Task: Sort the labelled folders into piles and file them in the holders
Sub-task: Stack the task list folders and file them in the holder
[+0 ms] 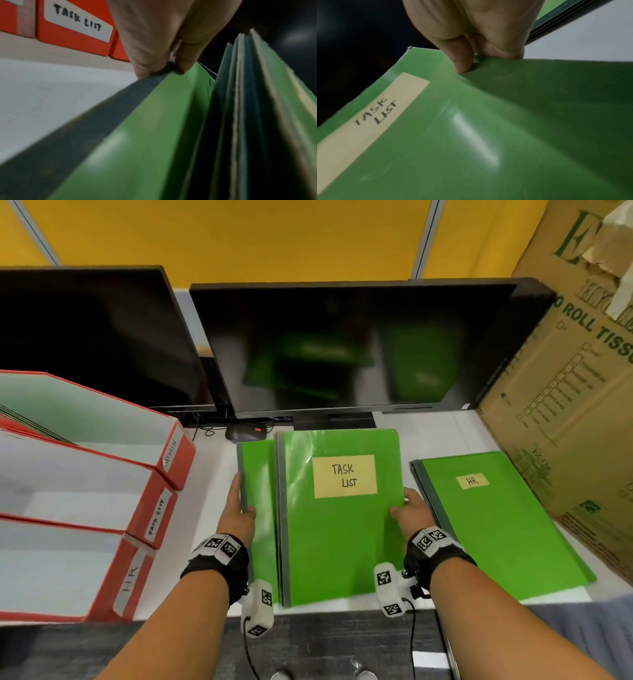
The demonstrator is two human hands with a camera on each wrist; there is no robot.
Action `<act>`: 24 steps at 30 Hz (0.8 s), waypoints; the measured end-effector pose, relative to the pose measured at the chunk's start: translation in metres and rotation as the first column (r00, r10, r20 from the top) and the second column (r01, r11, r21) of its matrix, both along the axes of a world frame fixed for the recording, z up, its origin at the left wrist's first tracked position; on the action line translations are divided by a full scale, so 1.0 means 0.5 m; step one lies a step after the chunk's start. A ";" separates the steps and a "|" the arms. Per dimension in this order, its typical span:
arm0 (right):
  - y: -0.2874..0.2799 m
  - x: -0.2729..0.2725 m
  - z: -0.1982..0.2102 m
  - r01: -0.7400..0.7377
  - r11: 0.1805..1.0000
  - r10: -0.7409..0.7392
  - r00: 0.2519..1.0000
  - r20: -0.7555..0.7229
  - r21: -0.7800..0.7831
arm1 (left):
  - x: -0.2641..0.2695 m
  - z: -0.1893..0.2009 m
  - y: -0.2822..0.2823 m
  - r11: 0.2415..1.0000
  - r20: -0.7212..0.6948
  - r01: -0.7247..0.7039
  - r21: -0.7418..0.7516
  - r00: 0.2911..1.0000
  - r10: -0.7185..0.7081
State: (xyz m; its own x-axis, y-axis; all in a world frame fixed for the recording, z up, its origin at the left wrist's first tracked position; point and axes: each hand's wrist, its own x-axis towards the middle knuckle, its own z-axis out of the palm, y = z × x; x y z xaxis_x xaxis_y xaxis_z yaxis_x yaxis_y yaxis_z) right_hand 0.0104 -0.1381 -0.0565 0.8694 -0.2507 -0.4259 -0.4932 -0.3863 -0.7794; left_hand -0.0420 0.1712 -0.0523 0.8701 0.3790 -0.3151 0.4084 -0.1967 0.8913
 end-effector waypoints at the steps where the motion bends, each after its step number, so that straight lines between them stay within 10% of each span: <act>1: 0.003 0.002 0.003 -0.008 1.000 0.008 1.000 0.006 0.000 | 0.001 -0.002 -0.003 1.000 -0.002 0.021 -0.018 1.000 -0.021; 8: 0.023 0.012 0.009 0.032 0.998 -0.033 0.999 0.033 0.047 | 0.049 -0.130 0.020 0.879 -0.232 -0.172 -0.445 0.970 0.072; 24: -0.017 0.009 0.020 0.161 0.986 -0.159 0.986 0.056 -0.043 | 0.007 0.023 0.007 0.987 -0.045 -0.135 0.089 0.989 0.139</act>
